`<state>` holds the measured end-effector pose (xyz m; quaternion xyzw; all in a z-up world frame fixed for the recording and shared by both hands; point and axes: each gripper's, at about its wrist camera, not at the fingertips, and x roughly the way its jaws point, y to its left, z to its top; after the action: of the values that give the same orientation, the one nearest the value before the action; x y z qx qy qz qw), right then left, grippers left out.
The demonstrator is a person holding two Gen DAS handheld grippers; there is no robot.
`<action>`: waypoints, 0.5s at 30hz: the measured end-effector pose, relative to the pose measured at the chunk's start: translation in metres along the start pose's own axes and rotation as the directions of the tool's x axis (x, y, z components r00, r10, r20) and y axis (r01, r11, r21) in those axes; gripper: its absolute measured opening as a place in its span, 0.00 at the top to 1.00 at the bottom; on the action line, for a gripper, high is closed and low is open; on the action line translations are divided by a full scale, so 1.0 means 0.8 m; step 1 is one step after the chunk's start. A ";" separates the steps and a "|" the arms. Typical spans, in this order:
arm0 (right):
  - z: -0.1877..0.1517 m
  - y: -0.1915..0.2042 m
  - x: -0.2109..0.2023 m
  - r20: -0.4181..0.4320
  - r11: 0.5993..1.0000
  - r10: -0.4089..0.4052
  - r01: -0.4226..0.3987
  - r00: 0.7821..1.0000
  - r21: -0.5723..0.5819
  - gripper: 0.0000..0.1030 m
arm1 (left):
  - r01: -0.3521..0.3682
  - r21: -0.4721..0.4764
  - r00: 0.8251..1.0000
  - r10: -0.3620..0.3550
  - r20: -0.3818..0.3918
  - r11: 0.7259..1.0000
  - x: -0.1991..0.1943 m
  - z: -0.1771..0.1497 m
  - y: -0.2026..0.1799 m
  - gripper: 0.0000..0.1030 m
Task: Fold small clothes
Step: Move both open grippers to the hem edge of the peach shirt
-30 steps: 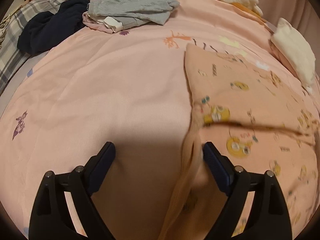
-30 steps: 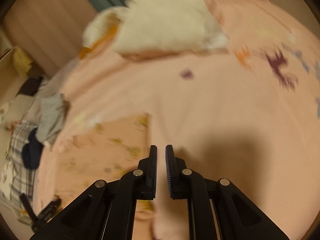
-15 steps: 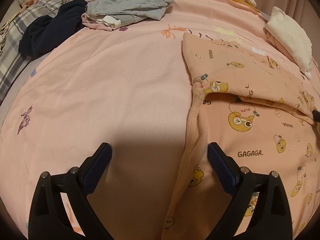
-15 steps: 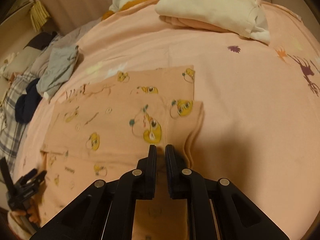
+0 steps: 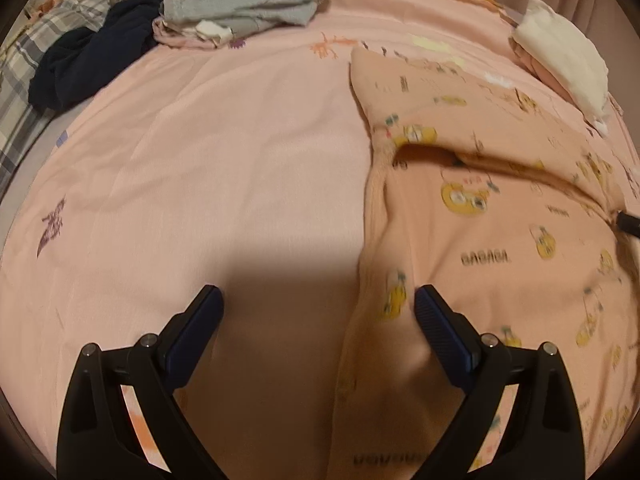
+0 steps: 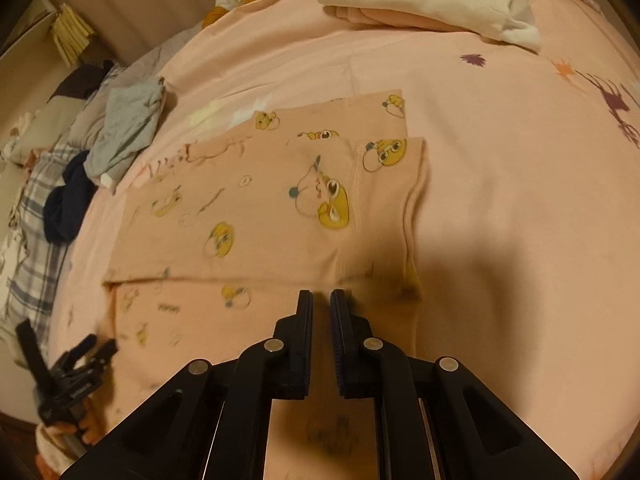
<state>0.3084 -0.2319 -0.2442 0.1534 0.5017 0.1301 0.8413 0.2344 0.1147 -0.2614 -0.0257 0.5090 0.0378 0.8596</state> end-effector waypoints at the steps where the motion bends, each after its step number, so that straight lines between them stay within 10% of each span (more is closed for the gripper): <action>1: -0.004 0.002 -0.015 0.015 1.000 0.011 -0.011 1.000 0.000 0.88 | 0.002 0.002 1.000 -0.002 -0.014 1.000 -0.004 -0.004 -0.001 0.06; 9: -0.080 -0.002 -0.069 -0.008 0.998 0.059 -0.058 0.998 0.011 0.84 | 0.069 -0.041 0.995 -0.072 -0.068 0.997 -0.035 -0.054 0.003 0.06; 11: -0.093 -0.010 -0.076 -0.014 0.999 0.042 -0.042 0.999 0.026 0.63 | 0.103 -0.031 0.990 -0.105 -0.091 0.994 -0.045 -0.069 0.004 0.05; 15: -0.120 -0.039 -0.088 -0.022 0.994 0.045 -0.043 0.999 0.097 0.57 | 0.171 -0.061 0.976 -0.177 -0.123 0.983 -0.063 -0.095 0.012 0.03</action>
<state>0.1934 -0.2742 -0.2428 0.2034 0.5139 0.1261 0.8238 0.1432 0.1161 -0.2540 -0.0940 0.5577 -0.0266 0.8243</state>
